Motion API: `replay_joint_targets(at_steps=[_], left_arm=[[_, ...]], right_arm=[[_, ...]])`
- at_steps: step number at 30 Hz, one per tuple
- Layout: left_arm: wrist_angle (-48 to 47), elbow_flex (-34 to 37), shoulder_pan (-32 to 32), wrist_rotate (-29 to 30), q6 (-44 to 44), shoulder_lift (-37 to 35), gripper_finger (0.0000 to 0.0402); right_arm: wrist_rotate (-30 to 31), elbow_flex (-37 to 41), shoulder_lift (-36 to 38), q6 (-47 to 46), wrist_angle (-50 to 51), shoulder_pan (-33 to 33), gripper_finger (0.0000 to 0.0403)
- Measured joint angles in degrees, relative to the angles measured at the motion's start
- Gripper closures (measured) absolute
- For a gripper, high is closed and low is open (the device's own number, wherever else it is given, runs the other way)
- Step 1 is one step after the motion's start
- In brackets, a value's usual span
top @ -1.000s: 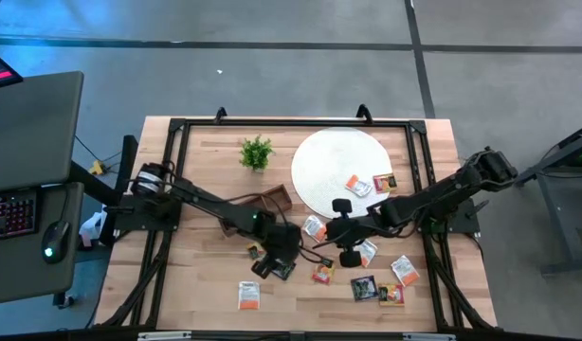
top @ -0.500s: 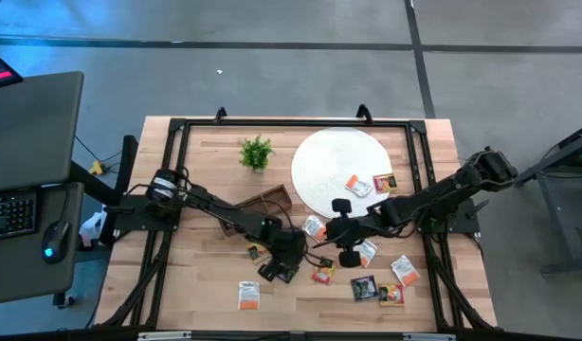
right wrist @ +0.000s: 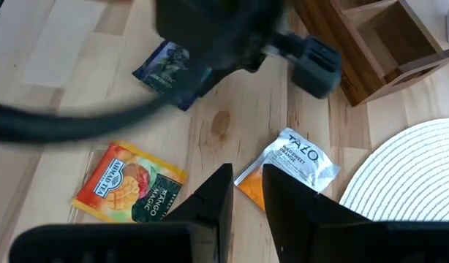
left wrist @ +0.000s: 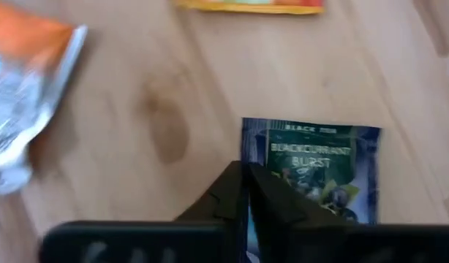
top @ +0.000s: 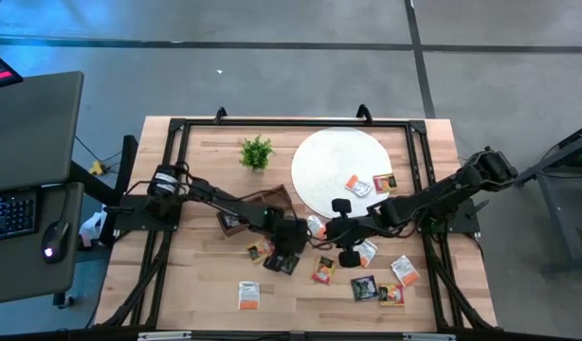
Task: Pick & Place Tea
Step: Put the purple tea bag into the left section of the wooden organizer
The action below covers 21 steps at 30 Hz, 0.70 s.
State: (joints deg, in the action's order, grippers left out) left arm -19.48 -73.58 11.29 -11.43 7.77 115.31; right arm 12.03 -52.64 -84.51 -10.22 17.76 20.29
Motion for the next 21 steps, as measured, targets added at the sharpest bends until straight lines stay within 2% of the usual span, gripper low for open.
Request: replay_joint_targets(at_steps=[2, 5, 9, 14, 17, 21], left_arm=[[-0.18, 0.01, -0.50, -0.03, -1.96, 0.00, 0.0393], [-0.36, 0.02, -0.46, 0.82, -2.41, -0.02, 0.0381], [-0.31, 0.04, -0.31, 1.28, -3.07, -0.04, 0.0385], [0.70, 0.07, -0.70, 7.20, -19.43, -0.04, 0.0399], [0.17, 0.04, -0.79, 10.53, -22.62, -0.17, 0.0399], [0.32, 0.37, -0.86, 12.12, -23.06, -1.51, 0.0401]], right_arm=[[0.00, 0.00, 0.00, 0.00, -0.04, 0.00, 0.0331], [0.00, 0.00, 0.00, 0.00, -0.04, 0.00, 0.0331], [0.00, -0.02, -0.02, 0.00, -0.04, 0.00, 0.0331], [0.00, -0.02, -0.02, -0.05, -0.07, 0.00, 0.0331], [0.00, -0.02, -0.02, -0.07, -0.07, 0.00, 0.0331], [0.00, -0.02, -0.02, -0.12, -0.07, 0.00, 0.0331]])
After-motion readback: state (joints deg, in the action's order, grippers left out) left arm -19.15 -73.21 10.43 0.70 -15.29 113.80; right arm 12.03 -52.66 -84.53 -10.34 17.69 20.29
